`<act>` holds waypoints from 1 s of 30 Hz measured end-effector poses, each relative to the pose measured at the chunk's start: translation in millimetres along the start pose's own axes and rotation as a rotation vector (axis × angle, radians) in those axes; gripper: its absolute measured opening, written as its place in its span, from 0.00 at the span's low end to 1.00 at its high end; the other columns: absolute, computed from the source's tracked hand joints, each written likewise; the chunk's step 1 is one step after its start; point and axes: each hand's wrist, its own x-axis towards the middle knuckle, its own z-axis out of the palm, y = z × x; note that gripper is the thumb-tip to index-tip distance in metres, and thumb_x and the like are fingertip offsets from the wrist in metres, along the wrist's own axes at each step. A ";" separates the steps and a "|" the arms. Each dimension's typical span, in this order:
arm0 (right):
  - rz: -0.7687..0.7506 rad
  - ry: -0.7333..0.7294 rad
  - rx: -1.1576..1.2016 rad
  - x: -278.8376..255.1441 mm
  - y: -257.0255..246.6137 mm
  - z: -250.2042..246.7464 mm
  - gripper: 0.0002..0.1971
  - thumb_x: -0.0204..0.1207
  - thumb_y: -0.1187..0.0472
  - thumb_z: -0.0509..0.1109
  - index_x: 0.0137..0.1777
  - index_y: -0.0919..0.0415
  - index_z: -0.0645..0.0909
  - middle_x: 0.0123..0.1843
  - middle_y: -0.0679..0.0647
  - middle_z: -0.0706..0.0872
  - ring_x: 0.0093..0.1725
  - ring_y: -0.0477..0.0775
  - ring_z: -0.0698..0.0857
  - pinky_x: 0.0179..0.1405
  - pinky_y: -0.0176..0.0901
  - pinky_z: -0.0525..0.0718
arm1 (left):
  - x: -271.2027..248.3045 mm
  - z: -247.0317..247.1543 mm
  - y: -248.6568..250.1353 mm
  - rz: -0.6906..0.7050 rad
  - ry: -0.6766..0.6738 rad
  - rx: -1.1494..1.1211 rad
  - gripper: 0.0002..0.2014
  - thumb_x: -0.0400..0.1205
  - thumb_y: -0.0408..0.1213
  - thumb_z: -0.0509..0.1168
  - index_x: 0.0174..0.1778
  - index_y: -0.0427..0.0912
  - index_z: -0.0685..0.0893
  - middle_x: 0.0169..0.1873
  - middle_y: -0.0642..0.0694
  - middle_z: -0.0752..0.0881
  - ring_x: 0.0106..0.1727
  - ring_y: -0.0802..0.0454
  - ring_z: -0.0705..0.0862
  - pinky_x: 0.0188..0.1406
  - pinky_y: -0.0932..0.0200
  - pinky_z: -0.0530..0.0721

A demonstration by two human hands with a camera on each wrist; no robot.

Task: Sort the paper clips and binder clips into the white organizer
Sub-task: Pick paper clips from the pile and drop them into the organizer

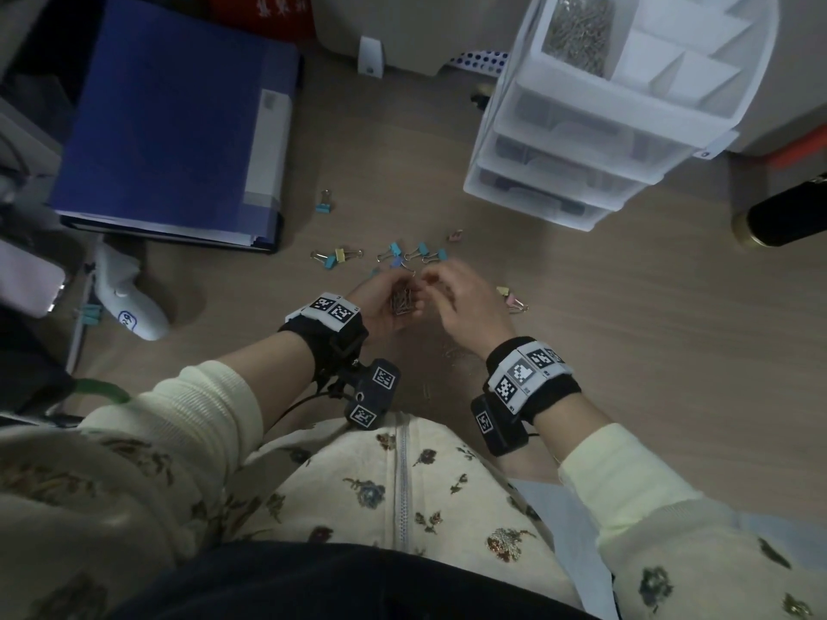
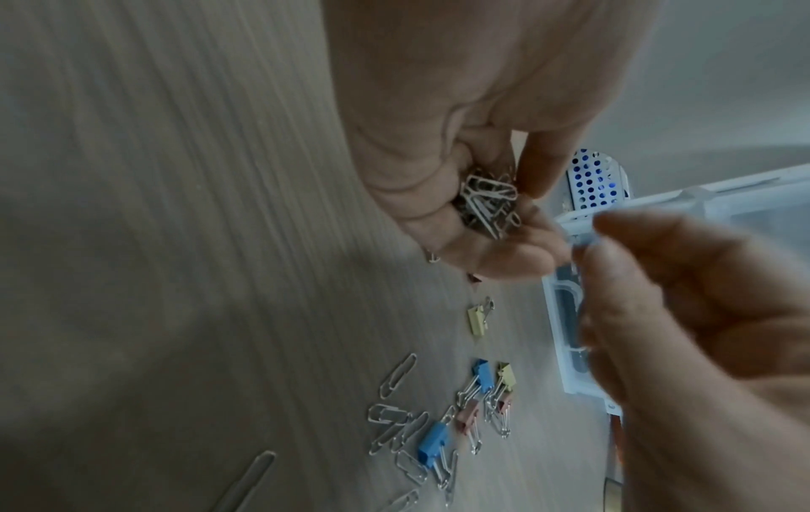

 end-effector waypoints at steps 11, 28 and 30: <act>0.373 -0.522 -0.198 -44.1 57.3 -26.3 0.21 0.74 0.43 0.70 0.65 0.48 0.75 0.48 0.45 0.83 0.49 0.49 0.81 0.45 0.45 0.78 | -0.5 -3.2 5.8 -0.057 0.191 0.152 0.14 0.82 0.35 0.58 0.30 0.40 0.78 0.23 0.49 0.75 0.17 0.60 0.71 0.15 0.70 0.73; 0.420 -0.425 -0.264 -32.2 59.5 -19.7 0.08 0.78 0.49 0.66 0.48 0.52 0.76 0.42 0.46 0.77 0.46 0.53 0.79 0.41 0.44 0.74 | 0.7 -2.0 21.5 -0.065 0.178 0.135 0.15 0.85 0.40 0.58 0.33 0.39 0.78 0.22 0.50 0.76 0.24 0.58 0.72 0.16 0.69 0.74; 0.439 -0.442 -0.203 -28.3 59.1 -20.1 0.08 0.78 0.49 0.66 0.47 0.53 0.76 0.43 0.49 0.79 0.49 0.55 0.80 0.43 0.45 0.75 | 0.2 -2.0 23.7 -0.067 0.178 0.117 0.15 0.85 0.40 0.59 0.33 0.39 0.78 0.21 0.50 0.76 0.23 0.58 0.72 0.16 0.69 0.74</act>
